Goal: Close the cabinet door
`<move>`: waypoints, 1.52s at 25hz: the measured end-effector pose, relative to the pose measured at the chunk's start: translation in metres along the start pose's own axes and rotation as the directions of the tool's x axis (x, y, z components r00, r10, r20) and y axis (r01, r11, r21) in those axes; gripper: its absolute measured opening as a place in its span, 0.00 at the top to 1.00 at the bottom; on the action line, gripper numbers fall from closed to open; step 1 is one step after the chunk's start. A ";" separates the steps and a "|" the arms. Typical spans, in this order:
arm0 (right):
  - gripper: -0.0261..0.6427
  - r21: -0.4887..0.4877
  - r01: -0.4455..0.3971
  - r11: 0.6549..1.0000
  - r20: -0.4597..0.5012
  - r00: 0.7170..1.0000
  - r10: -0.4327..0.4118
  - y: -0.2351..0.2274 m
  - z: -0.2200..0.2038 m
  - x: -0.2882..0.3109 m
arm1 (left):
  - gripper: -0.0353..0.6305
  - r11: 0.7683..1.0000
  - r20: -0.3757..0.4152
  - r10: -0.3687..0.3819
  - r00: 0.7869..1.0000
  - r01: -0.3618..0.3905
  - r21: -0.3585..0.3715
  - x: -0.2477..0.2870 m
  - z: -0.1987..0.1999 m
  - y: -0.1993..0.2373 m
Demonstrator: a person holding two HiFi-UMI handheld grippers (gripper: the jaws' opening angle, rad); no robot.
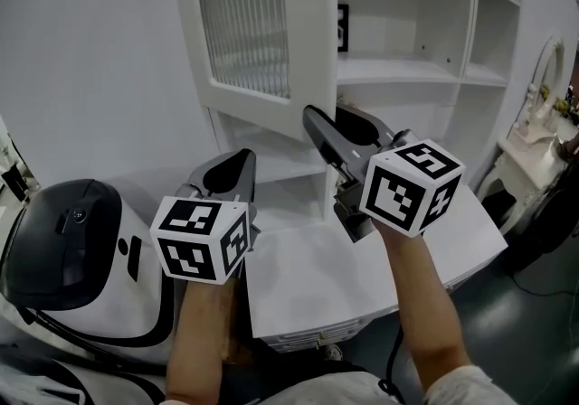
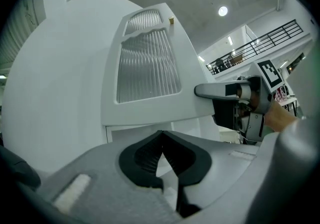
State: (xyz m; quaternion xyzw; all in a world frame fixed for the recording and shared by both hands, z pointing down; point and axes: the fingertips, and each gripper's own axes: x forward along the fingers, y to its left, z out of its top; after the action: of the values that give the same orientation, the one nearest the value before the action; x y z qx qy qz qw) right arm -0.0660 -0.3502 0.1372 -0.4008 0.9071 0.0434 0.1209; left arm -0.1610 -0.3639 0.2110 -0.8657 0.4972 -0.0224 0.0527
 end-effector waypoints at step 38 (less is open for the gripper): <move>0.73 -0.006 0.046 0.999 0.053 0.998 -0.046 -0.115 -0.004 0.031 | 0.95 1.000 -0.002 0.027 1.000 -0.027 -0.012 0.111 0.002 -0.013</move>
State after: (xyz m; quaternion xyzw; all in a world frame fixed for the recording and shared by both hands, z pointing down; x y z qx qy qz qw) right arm -0.0022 -0.4509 0.1357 -0.4208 0.8939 0.0546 0.1443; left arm -0.0935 -0.4526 0.2091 -0.8592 0.5091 -0.0193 0.0472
